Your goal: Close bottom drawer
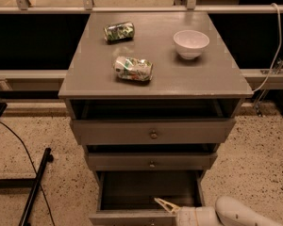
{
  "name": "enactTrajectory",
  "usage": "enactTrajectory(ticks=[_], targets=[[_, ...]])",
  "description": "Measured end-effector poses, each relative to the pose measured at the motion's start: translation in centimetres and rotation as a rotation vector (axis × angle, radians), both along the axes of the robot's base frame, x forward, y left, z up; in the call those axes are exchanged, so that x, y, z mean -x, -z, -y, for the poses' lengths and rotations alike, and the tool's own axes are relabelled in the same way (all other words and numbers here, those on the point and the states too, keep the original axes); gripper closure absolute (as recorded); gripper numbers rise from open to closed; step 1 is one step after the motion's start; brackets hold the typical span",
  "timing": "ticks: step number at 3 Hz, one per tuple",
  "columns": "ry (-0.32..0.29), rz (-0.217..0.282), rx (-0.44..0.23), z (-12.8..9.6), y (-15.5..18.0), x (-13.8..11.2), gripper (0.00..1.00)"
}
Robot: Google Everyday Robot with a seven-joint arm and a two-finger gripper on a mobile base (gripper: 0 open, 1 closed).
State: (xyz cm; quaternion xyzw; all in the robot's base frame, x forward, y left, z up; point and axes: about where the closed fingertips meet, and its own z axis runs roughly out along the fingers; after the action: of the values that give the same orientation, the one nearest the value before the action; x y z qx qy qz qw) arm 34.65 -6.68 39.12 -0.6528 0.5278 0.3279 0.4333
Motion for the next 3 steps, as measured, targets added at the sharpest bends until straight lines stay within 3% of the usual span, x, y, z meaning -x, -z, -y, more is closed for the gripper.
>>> enactTrajectory(ticks=[2, 3], targets=[[0.022, -0.020, 0.035, 0.3, 1.4, -0.1, 0.00], [0.075, -0.054, 0.046, 1.9, 3.6, -0.7, 0.00]])
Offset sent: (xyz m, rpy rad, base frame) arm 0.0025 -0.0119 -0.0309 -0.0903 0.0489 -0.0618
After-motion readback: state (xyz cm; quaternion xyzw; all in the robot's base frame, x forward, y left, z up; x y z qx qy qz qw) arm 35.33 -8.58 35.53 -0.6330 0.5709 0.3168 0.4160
